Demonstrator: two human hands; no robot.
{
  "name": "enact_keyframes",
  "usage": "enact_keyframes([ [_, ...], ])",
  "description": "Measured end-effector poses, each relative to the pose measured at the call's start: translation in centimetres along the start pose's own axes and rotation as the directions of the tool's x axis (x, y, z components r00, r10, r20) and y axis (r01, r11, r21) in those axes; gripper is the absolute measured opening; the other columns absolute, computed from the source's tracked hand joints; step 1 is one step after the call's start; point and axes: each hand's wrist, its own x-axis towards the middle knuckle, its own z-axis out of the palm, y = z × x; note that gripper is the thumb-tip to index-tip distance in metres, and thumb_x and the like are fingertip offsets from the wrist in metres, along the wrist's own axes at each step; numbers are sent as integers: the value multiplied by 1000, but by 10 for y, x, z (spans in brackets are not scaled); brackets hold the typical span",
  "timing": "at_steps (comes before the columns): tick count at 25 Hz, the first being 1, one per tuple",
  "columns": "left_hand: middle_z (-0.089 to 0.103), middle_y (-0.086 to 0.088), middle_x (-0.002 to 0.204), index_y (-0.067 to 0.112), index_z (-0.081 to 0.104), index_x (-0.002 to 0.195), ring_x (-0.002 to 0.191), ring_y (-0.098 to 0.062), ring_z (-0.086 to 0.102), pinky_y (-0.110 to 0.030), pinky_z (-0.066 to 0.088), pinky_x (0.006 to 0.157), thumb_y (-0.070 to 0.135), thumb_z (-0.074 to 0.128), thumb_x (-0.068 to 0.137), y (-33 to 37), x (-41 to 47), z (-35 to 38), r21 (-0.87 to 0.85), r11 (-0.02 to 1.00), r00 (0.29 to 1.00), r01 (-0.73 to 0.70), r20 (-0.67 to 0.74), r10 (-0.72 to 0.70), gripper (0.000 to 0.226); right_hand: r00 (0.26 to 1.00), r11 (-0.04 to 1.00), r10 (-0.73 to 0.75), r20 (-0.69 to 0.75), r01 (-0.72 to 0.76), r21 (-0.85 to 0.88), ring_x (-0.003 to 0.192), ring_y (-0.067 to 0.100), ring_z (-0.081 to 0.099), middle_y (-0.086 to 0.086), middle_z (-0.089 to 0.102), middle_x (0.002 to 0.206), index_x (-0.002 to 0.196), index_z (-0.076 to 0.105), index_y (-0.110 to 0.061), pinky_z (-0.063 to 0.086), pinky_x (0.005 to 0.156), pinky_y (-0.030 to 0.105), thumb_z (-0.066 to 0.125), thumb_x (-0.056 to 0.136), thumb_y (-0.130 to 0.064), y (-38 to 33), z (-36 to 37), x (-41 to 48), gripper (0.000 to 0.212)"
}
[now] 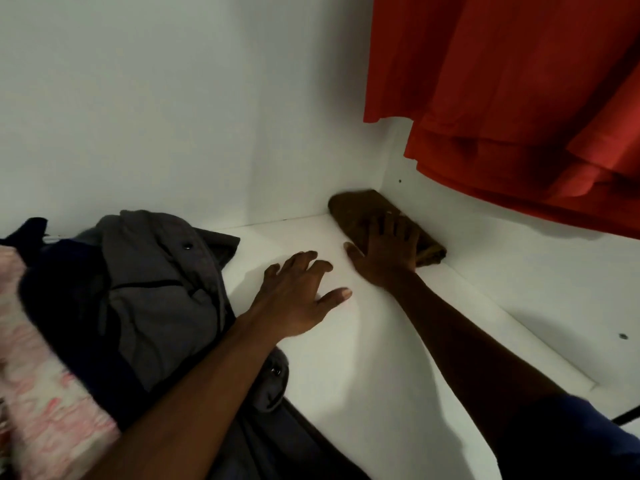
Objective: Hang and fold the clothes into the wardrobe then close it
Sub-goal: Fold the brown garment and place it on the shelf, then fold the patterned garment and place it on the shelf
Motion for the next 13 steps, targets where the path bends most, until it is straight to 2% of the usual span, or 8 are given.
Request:
enact_keyframes([
  [2, 50, 4, 150, 30, 57, 138, 140, -19, 46, -44, 38, 114, 56, 55, 98, 3, 0, -7, -113, 994, 983, 2, -185, -23, 48, 982, 973, -26, -186, 68, 222, 147, 42, 30, 18, 36, 159, 152, 39, -16, 22, 117, 60, 35, 95, -64, -25, -6, -30, 75],
  [3, 58, 6, 140, 30, 63, 130, 131, -19, 53, -43, 44, 108, 45, 61, 97, 4, -1, -13, -200, 980, 950, -2, -308, -61, 36, 970, 905, -10, -243, 112, 411, 144, 38, 34, 14, 41, 155, 148, 44, -17, 27, 115, 55, 39, 95, -59, -40, -11, -50, 68],
  [5, 68, 8, 122, 29, 70, 116, 118, -14, 61, -40, 51, 100, 28, 65, 93, 6, -5, -30, -393, 919, 863, -15, -470, -187, 23, 973, 659, -2, -230, 174, 732, 138, 29, 43, 10, 49, 147, 141, 52, -16, 37, 111, 44, 51, 96, -45, -71, -23, -91, 54],
  [6, 70, 10, 117, 29, 72, 111, 114, -11, 63, -39, 53, 97, 25, 65, 92, 9, -11, -40, -480, 877, 835, -23, -491, -247, 20, 983, 566, -44, -177, 171, 806, 134, 26, 46, 10, 52, 143, 139, 53, -15, 40, 109, 41, 55, 96, -36, -85, -30, -110, 48],
  [7, 71, 12, 115, 29, 73, 109, 112, -7, 64, -38, 54, 95, 25, 65, 92, 13, -16, -49, -549, 835, 824, -29, -486, -291, 18, 988, 502, -105, -114, 152, 852, 130, 23, 50, 9, 53, 140, 137, 54, -15, 44, 107, 41, 58, 95, -31, -96, -38, -126, 45],
  [9, 72, 16, 114, 30, 73, 107, 111, -3, 64, -36, 54, 96, 25, 66, 94, 17, -35, -67, -596, 802, 830, -22, -458, -318, 16, 973, 386, -225, -56, 142, 912, 118, 18, 57, 6, 58, 132, 129, 55, -19, 52, 98, 45, 55, 85, -37, -119, -56, -153, 48],
  [11, 71, 18, 115, 30, 73, 108, 113, -1, 62, -31, 54, 96, 25, 66, 94, 16, -61, -85, -566, 824, 840, -35, -464, -283, 16, 952, 335, -294, -84, 185, 924, 114, 14, 61, 2, 62, 129, 128, 54, -22, 55, 94, 41, 49, 75, -44, -133, -73, -170, 58],
  [13, 70, 17, 114, 30, 72, 110, 109, -2, 63, -27, 55, 92, 25, 67, 94, 9, -95, -103, -522, 847, 815, -100, -531, -231, 17, 932, 310, -358, -59, 179, 934, 116, 8, 62, -7, 64, 131, 134, 54, -28, 53, 94, 31, 50, 77, -43, -146, -96, -181, 59],
])
